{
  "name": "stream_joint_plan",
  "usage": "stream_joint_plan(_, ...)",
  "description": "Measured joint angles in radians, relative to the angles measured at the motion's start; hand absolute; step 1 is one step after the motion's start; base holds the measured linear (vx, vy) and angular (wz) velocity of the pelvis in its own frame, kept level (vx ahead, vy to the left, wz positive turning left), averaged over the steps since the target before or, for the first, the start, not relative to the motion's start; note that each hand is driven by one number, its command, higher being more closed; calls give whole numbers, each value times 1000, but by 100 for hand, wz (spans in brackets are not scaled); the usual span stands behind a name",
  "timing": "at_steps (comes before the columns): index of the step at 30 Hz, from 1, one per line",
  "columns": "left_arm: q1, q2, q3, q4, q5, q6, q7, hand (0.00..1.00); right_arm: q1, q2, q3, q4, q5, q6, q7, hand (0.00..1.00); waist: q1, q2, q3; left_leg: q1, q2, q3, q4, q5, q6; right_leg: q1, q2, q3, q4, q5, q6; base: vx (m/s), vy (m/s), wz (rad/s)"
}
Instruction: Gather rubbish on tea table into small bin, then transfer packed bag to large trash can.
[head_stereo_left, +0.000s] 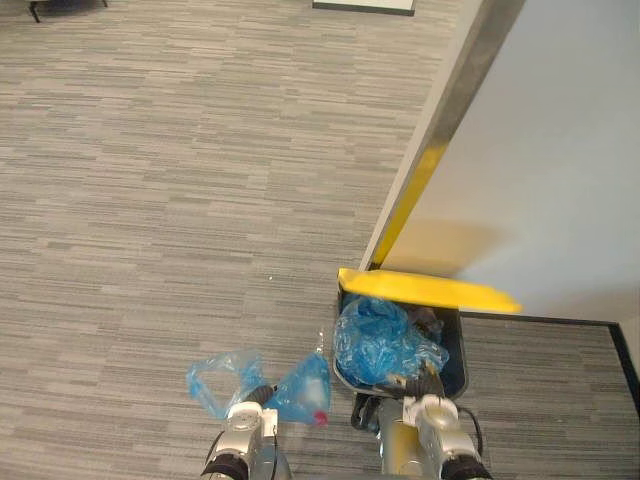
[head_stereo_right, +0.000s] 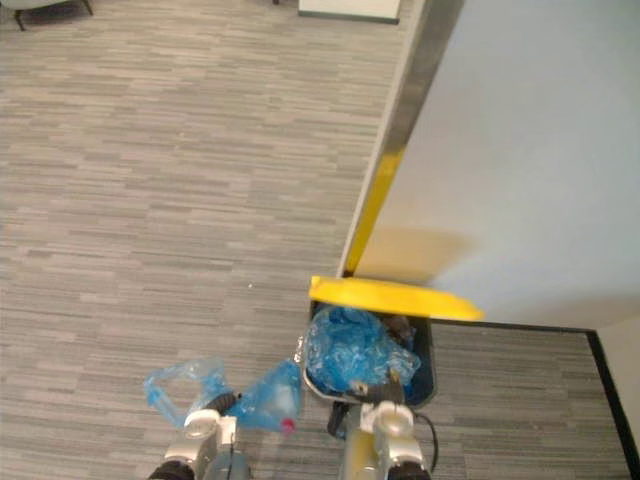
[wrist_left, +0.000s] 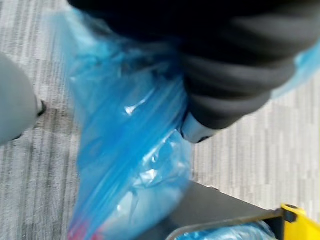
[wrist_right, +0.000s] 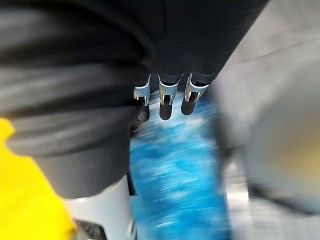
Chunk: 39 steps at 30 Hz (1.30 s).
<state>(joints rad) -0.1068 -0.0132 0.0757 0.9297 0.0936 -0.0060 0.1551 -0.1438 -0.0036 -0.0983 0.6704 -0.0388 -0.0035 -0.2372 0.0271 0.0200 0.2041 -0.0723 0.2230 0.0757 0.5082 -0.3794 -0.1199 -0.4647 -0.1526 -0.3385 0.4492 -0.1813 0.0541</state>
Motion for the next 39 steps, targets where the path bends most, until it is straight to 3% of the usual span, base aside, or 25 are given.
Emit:
stream_joint_plan(3,0,10,-30,-21,-19,-9,20,100,-65,-32,35,-73,0,-21,-15,0,9,0,4,-25,4,4,-2,-7,7,-23,-1,-3,0,12,11,-128,-81,9)
stream_joint_plan(4,0,18,-35,-41,-26,-10,22,100,-102,-48,48,-80,0,-25,-17,0,10,0,16,-33,6,4,-10,-36,28,-33,-1,-8,-2,24,8,-141,-46,9)
stream_joint_plan(6,-6,36,-47,-66,-39,-13,29,100,-146,-75,63,-97,0,-24,-21,0,23,-6,36,-56,10,1,-8,-67,8,-60,-1,-4,7,38,12,-161,-35,0)
stream_joint_plan(10,-20,77,-57,-96,-61,-20,42,100,-260,-117,71,-110,0,-14,-21,0,41,-24,75,-104,5,-12,5,-67,8,-99,10,9,-9,67,7,-112,-60,-4)
stream_joint_plan(19,-120,68,-117,-238,-144,-34,59,100,-539,-280,60,-110,18,12,-51,0,36,-22,166,-139,28,-51,1,-48,-20,-140,49,-3,5,57,-19,6,-69,-4)
stream_joint_plan(27,-156,68,-214,-443,-216,-60,60,100,-623,-312,24,-106,82,46,-66,0,32,-25,191,-171,31,-75,0,-42,-31,-166,45,-20,19,47,-36,-2,-27,7)
stream_joint_plan(33,-156,99,-311,-703,-283,-79,59,100,-629,-314,22,-106,91,56,-69,0,28,-25,191,-173,29,-76,0,-40,-35,-166,40,-21,20,46,-38,0,0,0)
stream_joint_plan(39,-157,127,-464,-983,-362,-150,34,100,-633,-314,12,-106,120,57,-78,0,26,-26,191,-170,24,-64,1,-39,-37,-166,35,-15,20,46,-37,5,11,-1)
